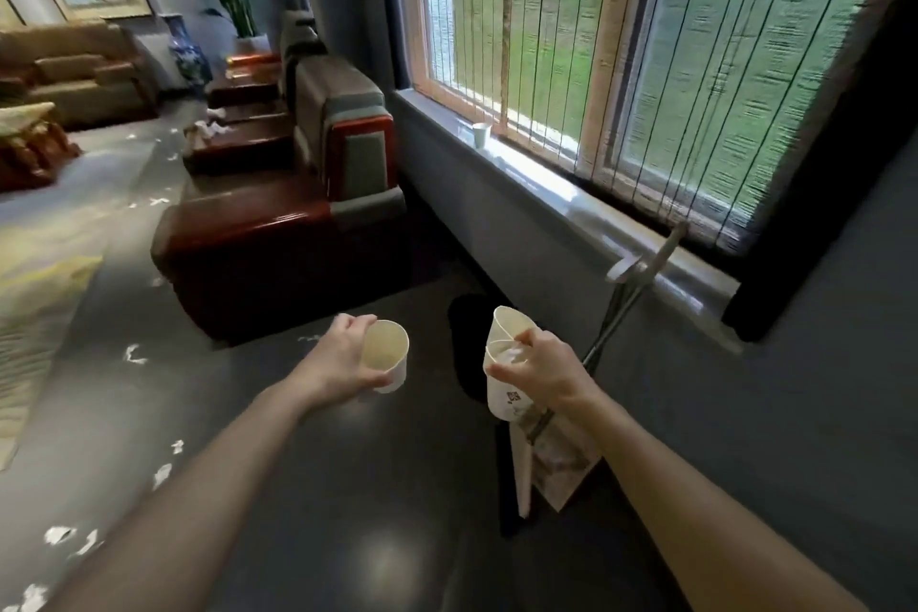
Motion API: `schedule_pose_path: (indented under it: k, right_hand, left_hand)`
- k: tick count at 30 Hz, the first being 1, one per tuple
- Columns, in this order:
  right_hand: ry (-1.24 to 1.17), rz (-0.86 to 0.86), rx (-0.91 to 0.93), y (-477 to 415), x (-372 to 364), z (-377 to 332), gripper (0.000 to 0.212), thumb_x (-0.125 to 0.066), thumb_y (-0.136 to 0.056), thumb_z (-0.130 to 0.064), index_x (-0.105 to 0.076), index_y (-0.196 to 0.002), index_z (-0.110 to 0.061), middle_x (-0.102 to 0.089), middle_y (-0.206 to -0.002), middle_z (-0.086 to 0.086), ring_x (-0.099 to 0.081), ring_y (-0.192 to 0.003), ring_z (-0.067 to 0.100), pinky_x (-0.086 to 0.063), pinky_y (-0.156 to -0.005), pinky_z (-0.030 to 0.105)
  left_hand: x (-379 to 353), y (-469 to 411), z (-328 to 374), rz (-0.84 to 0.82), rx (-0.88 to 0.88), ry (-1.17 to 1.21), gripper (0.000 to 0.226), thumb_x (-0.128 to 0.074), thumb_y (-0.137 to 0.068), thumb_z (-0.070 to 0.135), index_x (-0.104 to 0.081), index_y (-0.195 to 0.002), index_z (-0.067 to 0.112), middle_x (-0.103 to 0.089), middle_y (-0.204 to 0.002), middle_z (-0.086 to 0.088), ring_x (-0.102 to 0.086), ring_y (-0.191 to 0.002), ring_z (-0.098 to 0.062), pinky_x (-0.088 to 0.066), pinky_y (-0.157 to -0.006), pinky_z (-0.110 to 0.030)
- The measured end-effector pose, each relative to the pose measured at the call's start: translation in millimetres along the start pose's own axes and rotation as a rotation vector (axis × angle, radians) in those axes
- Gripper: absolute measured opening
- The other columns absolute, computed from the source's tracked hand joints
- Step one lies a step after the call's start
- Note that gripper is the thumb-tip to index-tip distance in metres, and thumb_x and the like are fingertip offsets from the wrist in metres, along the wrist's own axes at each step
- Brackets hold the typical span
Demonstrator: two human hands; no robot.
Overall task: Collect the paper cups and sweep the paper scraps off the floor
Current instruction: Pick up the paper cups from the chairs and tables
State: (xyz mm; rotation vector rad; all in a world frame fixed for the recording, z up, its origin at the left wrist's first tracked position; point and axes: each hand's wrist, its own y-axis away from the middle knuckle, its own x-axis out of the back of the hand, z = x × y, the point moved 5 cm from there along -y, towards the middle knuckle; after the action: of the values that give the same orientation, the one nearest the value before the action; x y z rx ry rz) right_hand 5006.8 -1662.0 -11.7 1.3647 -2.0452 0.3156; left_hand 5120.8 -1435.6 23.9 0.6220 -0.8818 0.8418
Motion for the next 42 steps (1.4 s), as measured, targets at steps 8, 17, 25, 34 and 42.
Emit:
schedule_pose_path:
  k: [8, 17, 25, 34, 42]
  right_hand:
    - [0.090, -0.007, -0.061, -188, 45, 12, 0.068, -0.071, -0.078, -0.045, -0.048, -0.133, -0.012, -0.052, -0.129, 0.006, -0.054, -0.107, 0.019, -0.044, -0.076, 0.024]
    - [0.092, -0.042, -0.196, -401, -9, 62, 0.069, -0.072, -0.077, -0.043, -0.047, -0.134, -0.013, -0.048, -0.121, 0.002, -0.051, -0.105, 0.016, -0.047, -0.084, 0.025]
    - [0.110, -0.117, -0.277, -532, -81, 137, 0.068, -0.073, -0.078, -0.042, -0.045, -0.134, -0.015, -0.042, -0.125, 0.000, -0.048, -0.111, 0.016, -0.045, -0.090, 0.026]
    - [0.181, -0.175, -0.264, -606, -189, 269, 0.056, -0.070, -0.075, -0.047, -0.055, -0.121, -0.019, -0.053, -0.123, -0.004, -0.052, -0.113, 0.019, -0.049, -0.090, 0.034]
    - [0.248, -0.280, -0.295, -622, -216, 310, 0.066, -0.069, -0.080, -0.045, -0.046, -0.135, -0.016, -0.047, -0.135, 0.002, -0.046, -0.124, 0.024, -0.042, -0.099, 0.032]
  left_hand:
    - [-3, -199, 11, -0.067, -0.031, 0.057, 0.087, -0.079, -0.071, 0.023, -0.031, -0.143, 0.013, -0.034, -0.135, -0.005, -0.047, -0.115, -0.020, -0.042, -0.091, -0.027]
    - [-47, -451, -18, -0.247, -0.132, -0.017, 0.084, -0.076, -0.073, 0.027, -0.029, -0.143, 0.019, -0.033, -0.133, 0.001, -0.047, -0.116, -0.018, -0.043, -0.098, -0.034]
    - [-146, -587, -62, -0.430, -0.199, -0.154, 0.086, -0.073, -0.077, 0.035, -0.023, -0.146, 0.017, -0.031, -0.138, 0.000, -0.042, -0.123, -0.018, -0.042, -0.100, -0.036]
    - [-322, -674, -134, -0.542, -0.231, -0.221, 0.089, -0.075, -0.075, 0.034, -0.023, -0.146, 0.017, -0.032, -0.138, -0.006, -0.041, -0.125, -0.025, -0.041, -0.101, -0.041]
    - [-382, -703, -149, -0.670, -0.254, -0.315, 0.102, -0.077, -0.075, 0.029, -0.010, -0.151, 0.017, -0.017, -0.153, -0.009, -0.025, -0.138, -0.028, -0.034, -0.108, -0.040]
